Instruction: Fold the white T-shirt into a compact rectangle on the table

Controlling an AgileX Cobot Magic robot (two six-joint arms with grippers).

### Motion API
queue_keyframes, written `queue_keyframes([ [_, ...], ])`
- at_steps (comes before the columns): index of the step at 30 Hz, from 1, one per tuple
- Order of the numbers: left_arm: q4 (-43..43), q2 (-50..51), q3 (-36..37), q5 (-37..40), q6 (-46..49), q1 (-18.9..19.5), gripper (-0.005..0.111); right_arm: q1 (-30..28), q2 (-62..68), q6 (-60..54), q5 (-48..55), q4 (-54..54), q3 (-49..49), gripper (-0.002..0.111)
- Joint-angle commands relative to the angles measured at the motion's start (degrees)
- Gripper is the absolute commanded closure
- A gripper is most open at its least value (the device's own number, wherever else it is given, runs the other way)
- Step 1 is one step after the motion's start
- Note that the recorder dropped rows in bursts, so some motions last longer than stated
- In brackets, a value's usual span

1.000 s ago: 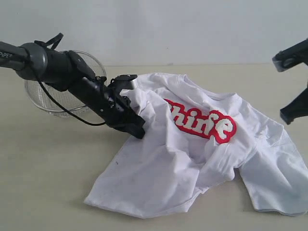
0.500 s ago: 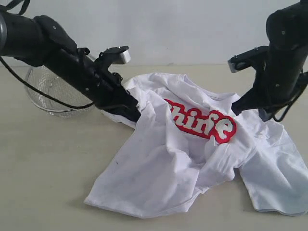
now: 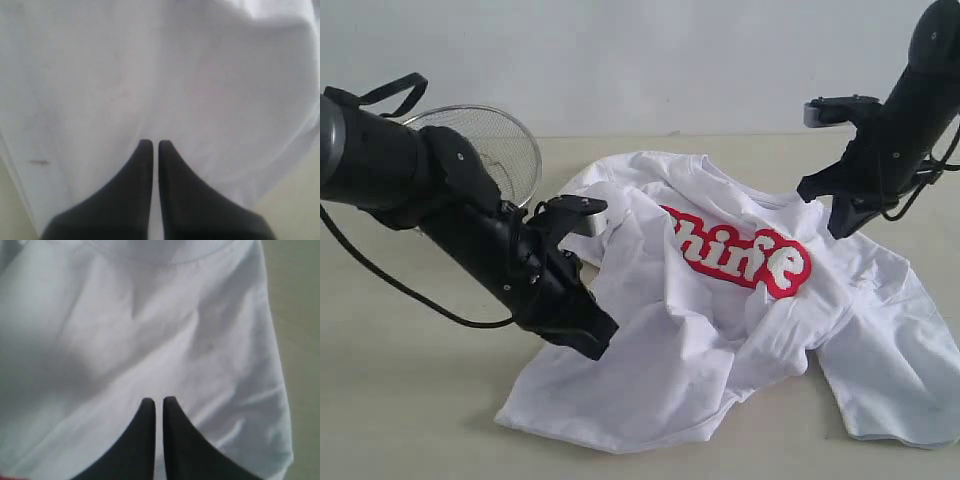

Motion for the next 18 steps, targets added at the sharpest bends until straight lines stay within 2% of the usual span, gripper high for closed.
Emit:
queue_keyframes([
  [1,-0.2,-0.7,2.8,-0.9,-0.9,-0.4,0.102,-0.6,3.3,-1.2,-1.4,1.8,-2.1,0.109],
  [11,0.8,-0.7,5.6,-2.3,-4.6,-0.4,0.102,-0.6,8.0,1.4,-0.4,2.0,-6.0,0.109],
  [18,8.6,-1.1,9.9,-1.7,-13.1,-0.4,0.102,-0.6,8.5,1.6,-0.1,2.0,-6.2,0.109],
])
